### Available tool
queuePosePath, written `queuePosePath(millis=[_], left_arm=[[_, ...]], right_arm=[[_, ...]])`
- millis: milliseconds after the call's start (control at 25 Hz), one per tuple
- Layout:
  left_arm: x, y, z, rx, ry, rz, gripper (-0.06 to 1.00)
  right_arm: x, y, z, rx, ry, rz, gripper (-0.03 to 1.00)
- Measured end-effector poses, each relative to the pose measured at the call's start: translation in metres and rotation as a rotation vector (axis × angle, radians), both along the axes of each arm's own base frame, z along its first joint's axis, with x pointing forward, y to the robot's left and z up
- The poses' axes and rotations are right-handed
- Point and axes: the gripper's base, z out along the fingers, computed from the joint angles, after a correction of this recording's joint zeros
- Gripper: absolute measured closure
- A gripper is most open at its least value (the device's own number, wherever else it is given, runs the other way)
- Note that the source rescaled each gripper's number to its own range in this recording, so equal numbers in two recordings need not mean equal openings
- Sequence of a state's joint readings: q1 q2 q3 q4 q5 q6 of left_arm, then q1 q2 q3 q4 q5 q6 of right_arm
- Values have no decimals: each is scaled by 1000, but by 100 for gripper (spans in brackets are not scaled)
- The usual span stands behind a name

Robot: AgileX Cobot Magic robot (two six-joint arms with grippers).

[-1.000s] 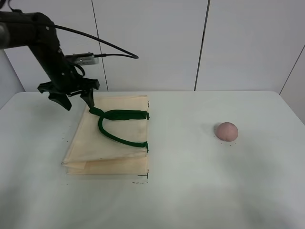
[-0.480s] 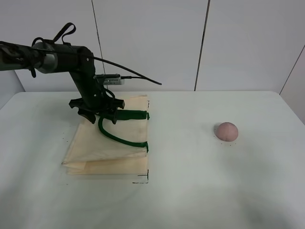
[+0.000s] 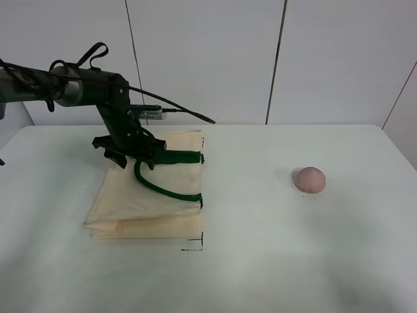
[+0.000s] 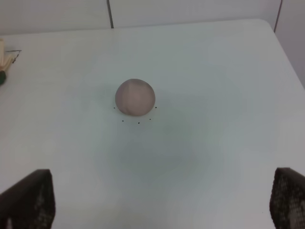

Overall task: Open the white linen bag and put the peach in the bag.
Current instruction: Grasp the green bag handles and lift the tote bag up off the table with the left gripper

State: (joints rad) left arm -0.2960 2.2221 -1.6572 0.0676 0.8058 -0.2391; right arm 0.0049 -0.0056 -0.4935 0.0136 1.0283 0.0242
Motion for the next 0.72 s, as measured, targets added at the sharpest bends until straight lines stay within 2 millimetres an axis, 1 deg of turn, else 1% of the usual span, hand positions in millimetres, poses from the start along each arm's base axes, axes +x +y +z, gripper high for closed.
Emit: queuePosePath(millis=[120, 320, 480, 600, 720], left_arm=[[1, 4, -12, 10, 28, 8, -6], [4, 3, -30, 10, 35, 8, -6], [4, 2, -36, 9, 39, 9, -4], [4, 2, -39, 5, 43, 26, 2], [5, 1, -41, -3, 48, 40, 16]], right_arm=[[0, 0, 0, 0, 0, 0, -3], [0, 0, 0, 0, 0, 0, -3], [0, 0, 0, 0, 0, 0, -3], [0, 0, 0, -1, 0, 0, -3], [0, 0, 0, -1, 0, 0, -3]])
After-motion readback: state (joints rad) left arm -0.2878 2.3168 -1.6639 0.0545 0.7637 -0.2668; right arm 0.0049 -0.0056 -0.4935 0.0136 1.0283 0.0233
